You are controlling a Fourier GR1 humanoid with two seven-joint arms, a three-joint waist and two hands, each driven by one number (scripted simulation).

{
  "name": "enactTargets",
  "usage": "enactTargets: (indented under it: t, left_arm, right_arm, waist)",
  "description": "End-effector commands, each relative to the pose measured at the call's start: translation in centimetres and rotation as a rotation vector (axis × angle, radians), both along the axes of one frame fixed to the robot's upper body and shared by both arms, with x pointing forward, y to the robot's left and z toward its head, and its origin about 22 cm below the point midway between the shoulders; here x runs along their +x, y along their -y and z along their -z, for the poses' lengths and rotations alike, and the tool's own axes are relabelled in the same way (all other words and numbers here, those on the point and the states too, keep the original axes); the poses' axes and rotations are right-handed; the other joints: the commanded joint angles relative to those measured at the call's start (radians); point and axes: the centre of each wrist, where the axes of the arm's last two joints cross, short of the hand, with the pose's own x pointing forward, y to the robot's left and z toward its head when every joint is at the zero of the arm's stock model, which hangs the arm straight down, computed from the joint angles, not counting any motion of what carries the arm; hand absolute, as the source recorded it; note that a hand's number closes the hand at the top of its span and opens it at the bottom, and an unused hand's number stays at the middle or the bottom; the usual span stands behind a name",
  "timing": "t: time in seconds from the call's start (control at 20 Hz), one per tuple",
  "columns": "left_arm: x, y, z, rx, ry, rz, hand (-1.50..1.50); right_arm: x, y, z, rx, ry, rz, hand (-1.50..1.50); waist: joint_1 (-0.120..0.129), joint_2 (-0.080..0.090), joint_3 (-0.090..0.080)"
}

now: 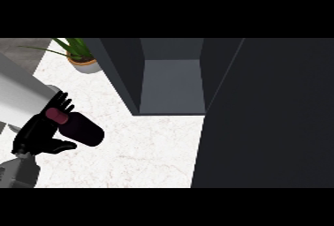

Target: Pick up the wine, place it into the cabinet and close the cabinet

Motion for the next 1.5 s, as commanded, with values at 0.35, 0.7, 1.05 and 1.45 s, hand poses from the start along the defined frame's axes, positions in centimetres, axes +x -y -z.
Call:
enactTargets:
  t: [0.35, 0.7, 1.05, 1.45]
  left_arm:
    - [0.2, -0.9, 4.7, -0.053, -0.057, 0.0, -1.5]
    - [-1.9, 0.0, 8.1, -0.105, -0.088, 0.002, -1.5]
    - [-0.1, 0.1, 7.8, -0.096, -0.045, 0.027, -1.5]
    - [0.7, 1.1, 8.4, -0.217, -0.055, 0.021, 1.5]
  right_arm:
    - [-2.6, 0.7, 0.0, 0.024, 0.011, -0.059, -1.5]
    - [-2.8, 0.2, -0.9, 0.019, -0.011, -0.052, -1.5]
    - [-2.9, 1.1, 0.1, -0.005, -0.001, -0.065, -1.5]
    - [-3.2, 1.0, -0.2, 0.022, -0.016, -0.055, -1.5]
  waist:
    - [-0.008, 0.003, -0.001]
    - [-0.007, 0.0, -0.001]
    - [-0.012, 0.004, -0.001]
    - [-0.018, 0.004, -0.001]
